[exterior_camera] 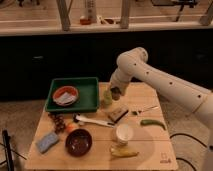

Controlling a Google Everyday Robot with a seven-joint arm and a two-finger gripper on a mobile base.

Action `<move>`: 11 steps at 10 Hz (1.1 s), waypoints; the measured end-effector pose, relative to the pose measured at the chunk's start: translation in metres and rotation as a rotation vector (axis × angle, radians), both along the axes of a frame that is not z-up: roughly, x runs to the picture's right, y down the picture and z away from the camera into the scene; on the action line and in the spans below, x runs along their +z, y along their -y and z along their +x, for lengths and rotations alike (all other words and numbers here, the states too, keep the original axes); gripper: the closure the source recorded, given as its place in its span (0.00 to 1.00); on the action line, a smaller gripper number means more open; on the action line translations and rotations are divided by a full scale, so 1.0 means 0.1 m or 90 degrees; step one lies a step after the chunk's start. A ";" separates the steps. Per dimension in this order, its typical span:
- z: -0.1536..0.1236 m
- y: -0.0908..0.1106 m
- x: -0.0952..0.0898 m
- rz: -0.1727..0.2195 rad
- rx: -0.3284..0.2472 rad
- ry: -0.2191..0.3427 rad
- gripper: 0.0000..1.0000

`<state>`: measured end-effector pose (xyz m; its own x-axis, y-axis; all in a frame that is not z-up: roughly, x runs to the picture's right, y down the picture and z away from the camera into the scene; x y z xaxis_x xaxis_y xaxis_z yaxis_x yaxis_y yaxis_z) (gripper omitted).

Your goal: Stack cups on top of each other

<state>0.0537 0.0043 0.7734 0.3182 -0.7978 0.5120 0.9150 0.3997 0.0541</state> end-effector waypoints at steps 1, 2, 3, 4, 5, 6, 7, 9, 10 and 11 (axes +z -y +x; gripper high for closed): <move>-0.02 0.03 0.01 0.000 -0.003 0.003 1.00; -0.04 0.06 0.02 0.001 -0.006 0.005 1.00; -0.05 0.09 0.03 0.001 -0.008 0.007 1.00; -0.07 0.11 0.04 0.001 -0.012 0.009 1.00; -0.09 0.17 0.07 0.001 -0.016 0.011 1.00; -0.14 0.21 0.10 0.001 -0.022 0.014 1.00; -0.16 0.23 0.11 0.000 -0.025 0.017 1.00; -0.20 0.27 0.16 -0.001 -0.032 0.023 1.00; -0.23 0.29 0.17 -0.001 -0.034 0.026 1.00; -0.26 0.29 0.20 -0.002 -0.037 0.031 1.00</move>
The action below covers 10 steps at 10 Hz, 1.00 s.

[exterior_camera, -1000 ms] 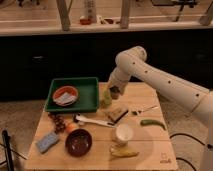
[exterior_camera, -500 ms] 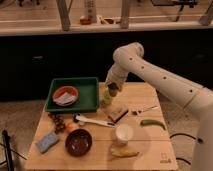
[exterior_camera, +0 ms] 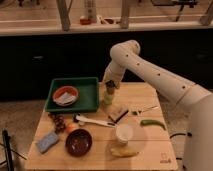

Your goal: Stack cups on top of each other

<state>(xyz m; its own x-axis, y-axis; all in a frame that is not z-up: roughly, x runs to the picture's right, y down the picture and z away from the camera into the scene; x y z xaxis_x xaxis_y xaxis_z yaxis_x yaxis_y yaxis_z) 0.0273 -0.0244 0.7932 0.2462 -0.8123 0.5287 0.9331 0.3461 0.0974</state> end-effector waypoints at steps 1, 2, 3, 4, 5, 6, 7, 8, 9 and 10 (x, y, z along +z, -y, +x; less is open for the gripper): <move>-0.04 0.00 0.02 -0.001 -0.003 0.005 1.00; -0.07 -0.01 0.05 -0.003 -0.005 0.008 1.00; -0.08 -0.01 0.07 -0.003 -0.007 0.010 1.00; -0.09 -0.02 0.11 -0.005 -0.008 0.011 1.00; -0.09 -0.04 0.15 -0.005 -0.010 0.009 1.00; -0.10 -0.05 0.19 -0.007 -0.011 0.008 1.00; -0.10 -0.06 0.24 -0.009 -0.011 0.006 1.00; -0.11 -0.08 0.31 -0.012 -0.010 0.004 1.00; -0.11 -0.08 0.33 -0.014 -0.010 0.003 1.00; -0.10 -0.09 0.37 -0.016 -0.008 0.001 1.00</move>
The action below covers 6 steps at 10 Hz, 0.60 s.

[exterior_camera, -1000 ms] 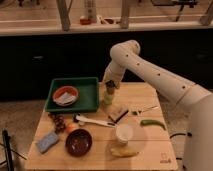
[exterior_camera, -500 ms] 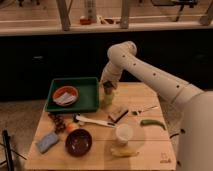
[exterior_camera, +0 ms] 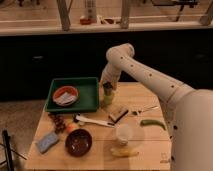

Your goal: Stack cups on top of each other

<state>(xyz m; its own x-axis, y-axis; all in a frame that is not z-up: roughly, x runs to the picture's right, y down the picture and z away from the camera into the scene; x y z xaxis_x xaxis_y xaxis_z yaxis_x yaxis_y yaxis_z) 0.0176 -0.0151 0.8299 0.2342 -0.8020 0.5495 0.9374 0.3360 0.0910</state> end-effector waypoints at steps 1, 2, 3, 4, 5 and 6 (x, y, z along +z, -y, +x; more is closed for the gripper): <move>0.01 -0.01 0.04 -0.001 0.002 -0.003 1.00; 0.02 -0.02 0.08 -0.003 0.005 -0.008 0.98; 0.03 -0.03 0.11 -0.004 0.008 -0.013 0.93; 0.03 -0.04 0.14 -0.006 0.011 -0.017 0.82; 0.02 -0.05 0.17 -0.008 0.013 -0.019 0.73; 0.03 -0.05 0.19 -0.010 0.016 -0.022 0.62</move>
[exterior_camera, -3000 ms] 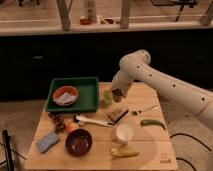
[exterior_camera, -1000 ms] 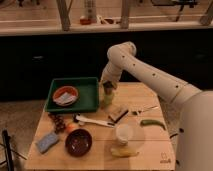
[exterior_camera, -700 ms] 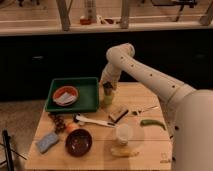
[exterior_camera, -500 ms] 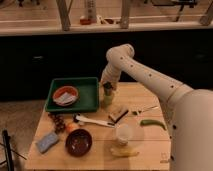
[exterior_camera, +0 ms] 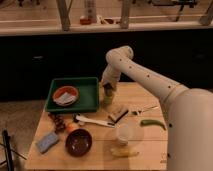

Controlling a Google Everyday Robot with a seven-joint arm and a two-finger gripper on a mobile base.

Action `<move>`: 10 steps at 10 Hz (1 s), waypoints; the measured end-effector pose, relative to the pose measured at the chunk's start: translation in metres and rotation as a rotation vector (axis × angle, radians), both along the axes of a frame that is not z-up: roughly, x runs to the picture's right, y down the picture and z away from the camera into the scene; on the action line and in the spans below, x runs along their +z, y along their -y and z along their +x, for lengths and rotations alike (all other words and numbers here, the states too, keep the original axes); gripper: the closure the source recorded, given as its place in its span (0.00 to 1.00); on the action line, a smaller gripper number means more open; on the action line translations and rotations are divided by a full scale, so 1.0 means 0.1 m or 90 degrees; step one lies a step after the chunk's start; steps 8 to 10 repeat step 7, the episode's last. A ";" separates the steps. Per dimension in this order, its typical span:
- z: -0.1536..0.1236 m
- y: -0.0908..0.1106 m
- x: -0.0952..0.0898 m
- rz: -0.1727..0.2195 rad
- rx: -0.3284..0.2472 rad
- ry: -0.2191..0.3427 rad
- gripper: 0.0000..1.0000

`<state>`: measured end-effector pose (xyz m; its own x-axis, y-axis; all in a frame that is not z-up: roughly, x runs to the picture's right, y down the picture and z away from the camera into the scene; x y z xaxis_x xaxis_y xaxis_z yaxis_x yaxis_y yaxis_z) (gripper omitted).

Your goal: Stack cups on top of each other

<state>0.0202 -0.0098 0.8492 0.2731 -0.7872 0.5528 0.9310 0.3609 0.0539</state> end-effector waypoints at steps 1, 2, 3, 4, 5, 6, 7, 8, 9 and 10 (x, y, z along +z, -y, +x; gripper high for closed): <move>0.01 0.00 0.02 -0.002 0.003 -0.001 0.53; 0.02 -0.01 0.03 -0.004 0.007 0.000 0.43; 0.02 -0.01 0.04 -0.006 0.009 0.000 0.32; 0.02 -0.01 0.05 -0.007 0.010 0.001 0.25; 0.00 -0.02 0.07 -0.010 0.010 0.003 0.20; 0.00 -0.02 0.08 -0.011 0.011 0.003 0.20; 0.00 -0.02 0.08 -0.012 0.012 0.003 0.20; 0.00 -0.02 0.08 -0.012 0.012 0.003 0.20; 0.00 -0.02 0.08 -0.012 0.012 0.003 0.20; 0.00 -0.02 0.08 -0.012 0.012 0.003 0.20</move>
